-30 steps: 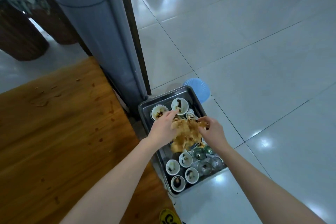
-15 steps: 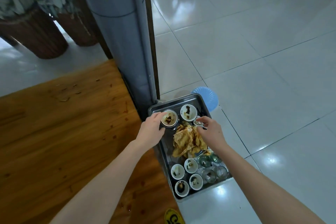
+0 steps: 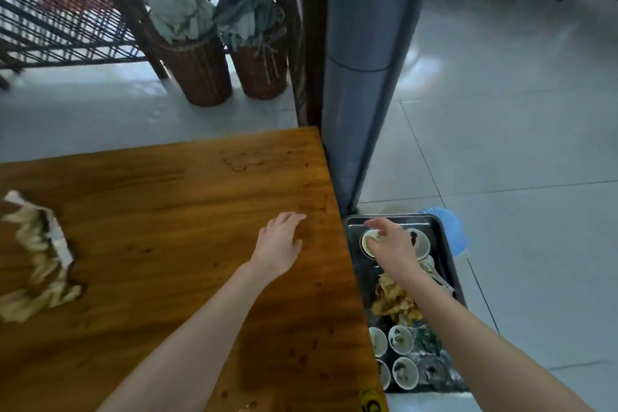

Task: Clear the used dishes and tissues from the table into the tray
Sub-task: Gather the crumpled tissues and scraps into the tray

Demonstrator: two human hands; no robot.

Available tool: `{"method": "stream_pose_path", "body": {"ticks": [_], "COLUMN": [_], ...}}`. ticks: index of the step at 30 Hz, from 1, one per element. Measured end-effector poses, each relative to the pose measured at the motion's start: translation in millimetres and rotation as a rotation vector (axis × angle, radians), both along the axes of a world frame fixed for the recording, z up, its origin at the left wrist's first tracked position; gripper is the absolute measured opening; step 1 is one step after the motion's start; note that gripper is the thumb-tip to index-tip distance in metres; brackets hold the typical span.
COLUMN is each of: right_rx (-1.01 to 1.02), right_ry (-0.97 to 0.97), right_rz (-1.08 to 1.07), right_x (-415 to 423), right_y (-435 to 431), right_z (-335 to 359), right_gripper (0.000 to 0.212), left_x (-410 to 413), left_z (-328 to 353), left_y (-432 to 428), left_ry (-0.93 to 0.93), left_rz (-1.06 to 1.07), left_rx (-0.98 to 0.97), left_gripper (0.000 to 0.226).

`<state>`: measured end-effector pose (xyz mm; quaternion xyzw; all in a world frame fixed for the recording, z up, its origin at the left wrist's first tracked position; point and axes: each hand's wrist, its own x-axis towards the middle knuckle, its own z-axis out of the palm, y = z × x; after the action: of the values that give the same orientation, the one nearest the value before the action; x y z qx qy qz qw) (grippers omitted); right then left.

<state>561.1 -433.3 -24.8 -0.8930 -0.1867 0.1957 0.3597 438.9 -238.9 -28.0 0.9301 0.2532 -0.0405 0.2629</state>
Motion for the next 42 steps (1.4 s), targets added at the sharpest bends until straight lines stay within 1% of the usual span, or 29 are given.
{"method": "stream_pose_path", "body": {"ticks": [5,9,12,16,20,28,31,35,38,42], "right_rx": [0.027,0.037,0.034,-0.028,-0.053,-0.106,-0.136,-0.164,-0.170,-0.173], "right_ry": [-0.007,-0.058,-0.069,-0.089,-0.067,-0.209,-0.274,-0.312,-0.318,-0.299], "right_rz": [0.120,0.196,0.211,0.234,0.273,0.336,0.404,0.472,0.514,0.633], "right_x": [-29,-57,-82,-122,-165,-241,-263,-281,-292,-311], "right_y": [53,95,124,163,204,283,305,328,344,367], "right_z": [11,16,17,17,17,13,12,11,8,-3], "right_gripper": [0.030,0.028,0.028,0.032,0.036,0.039,0.041,0.043,0.044,0.047], "left_x": [-47,-83,-115,-161,-209,-286,-308,-334,-355,-388], "left_z": [4,5,5,6,8,11,12,10,7,-3], "left_y": [44,78,104,137,179,255,273,286,291,291], "left_ry": [-0.027,-0.034,-0.035,-0.041,-0.010,0.028,0.039,0.051,0.052,0.075], "left_rz": [0.071,0.127,0.146,0.181,0.175,0.187,0.212,0.279,0.353,0.461], "left_rx": [-0.009,0.014,0.035,0.044,0.046,0.027,0.020,0.010,0.024,0.037], "left_gripper": [0.056,0.056,0.055,0.054,0.051,0.049,0.049,0.049,0.049,0.050]}}
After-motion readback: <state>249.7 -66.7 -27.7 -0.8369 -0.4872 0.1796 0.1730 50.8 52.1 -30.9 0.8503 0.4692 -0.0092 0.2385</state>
